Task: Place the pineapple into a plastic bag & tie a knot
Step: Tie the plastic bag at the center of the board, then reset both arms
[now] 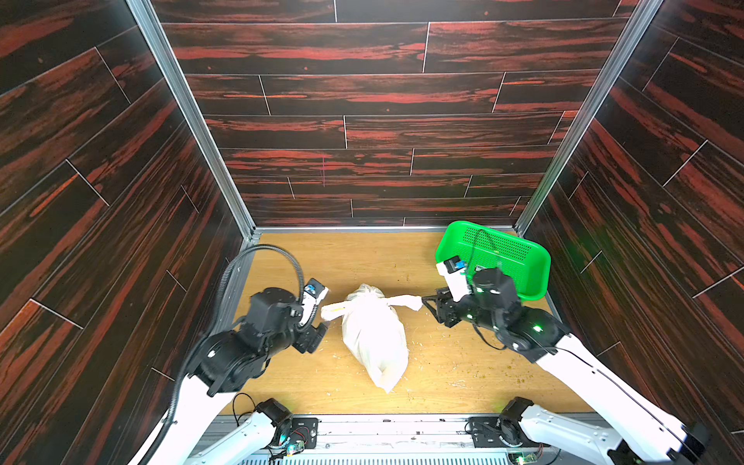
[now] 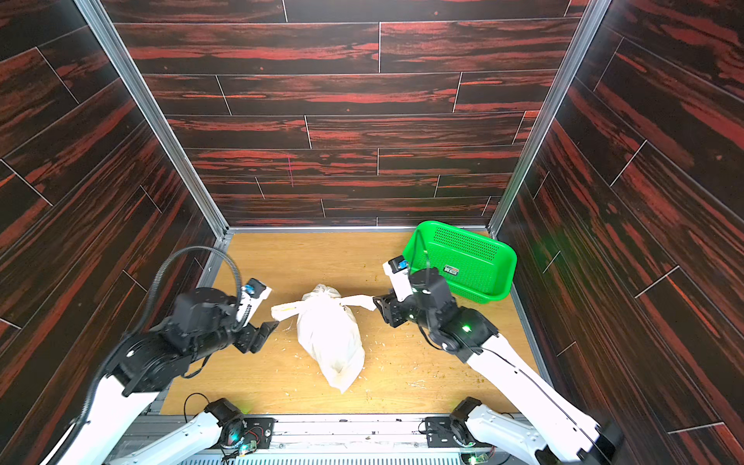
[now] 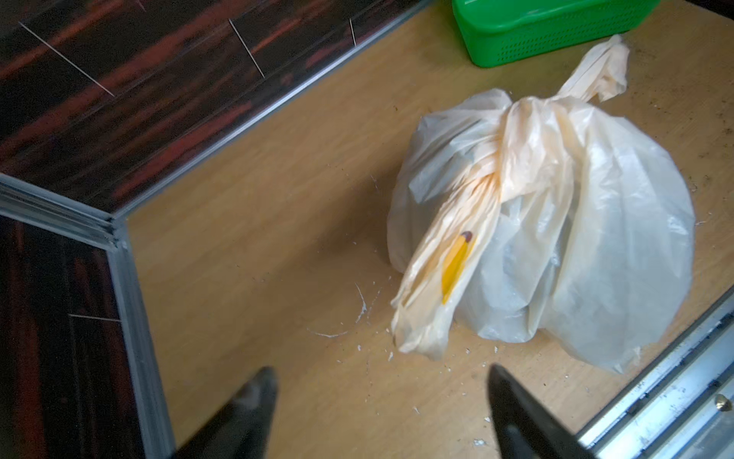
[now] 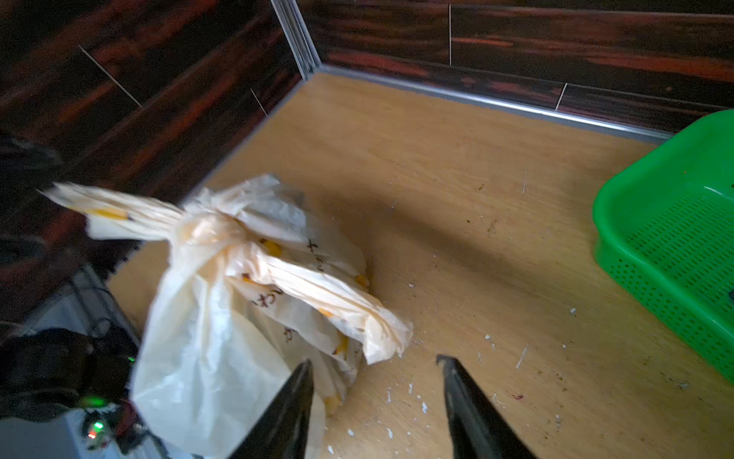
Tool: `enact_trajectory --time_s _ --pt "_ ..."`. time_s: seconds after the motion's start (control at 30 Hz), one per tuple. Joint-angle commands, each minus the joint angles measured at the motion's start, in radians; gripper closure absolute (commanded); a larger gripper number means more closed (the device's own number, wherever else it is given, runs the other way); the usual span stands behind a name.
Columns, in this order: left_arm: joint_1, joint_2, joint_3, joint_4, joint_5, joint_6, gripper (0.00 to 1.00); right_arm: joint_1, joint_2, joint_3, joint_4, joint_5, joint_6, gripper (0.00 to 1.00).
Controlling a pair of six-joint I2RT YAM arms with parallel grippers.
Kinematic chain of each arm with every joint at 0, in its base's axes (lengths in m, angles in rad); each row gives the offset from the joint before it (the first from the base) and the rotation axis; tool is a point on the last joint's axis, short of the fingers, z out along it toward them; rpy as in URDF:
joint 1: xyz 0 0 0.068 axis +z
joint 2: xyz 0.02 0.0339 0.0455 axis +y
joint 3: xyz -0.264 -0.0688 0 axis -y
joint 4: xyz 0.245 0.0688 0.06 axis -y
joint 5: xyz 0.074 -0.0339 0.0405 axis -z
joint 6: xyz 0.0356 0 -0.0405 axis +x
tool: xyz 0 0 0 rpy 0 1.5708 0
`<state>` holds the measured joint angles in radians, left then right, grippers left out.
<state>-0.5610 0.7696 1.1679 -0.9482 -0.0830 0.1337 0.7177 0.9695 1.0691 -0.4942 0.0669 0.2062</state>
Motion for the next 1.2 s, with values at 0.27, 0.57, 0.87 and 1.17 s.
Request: enact_trajectory --time_s 0.27,0.57,0.87,1.17 --pt "0.136 -0.012 -0.232 0.457 -0.680 -0.284 0.00 -0.365 -0.134 -0.321 0.389 0.446 -0.009 0.16" --pt "0.472 0.011 -0.876 1.263 -0.529 -0.373 0.00 -0.681 0.211 -0.700 1.199 0.283 -0.102 0.15" --pt "0.523 0.483 -0.896 1.755 -0.397 -0.295 0.00 -0.815 0.566 -0.847 1.786 0.041 -0.099 0.15" --pt "0.590 0.789 -0.795 1.899 -0.267 -0.294 0.00 -0.857 0.595 -0.803 1.719 -0.076 -0.082 0.14"
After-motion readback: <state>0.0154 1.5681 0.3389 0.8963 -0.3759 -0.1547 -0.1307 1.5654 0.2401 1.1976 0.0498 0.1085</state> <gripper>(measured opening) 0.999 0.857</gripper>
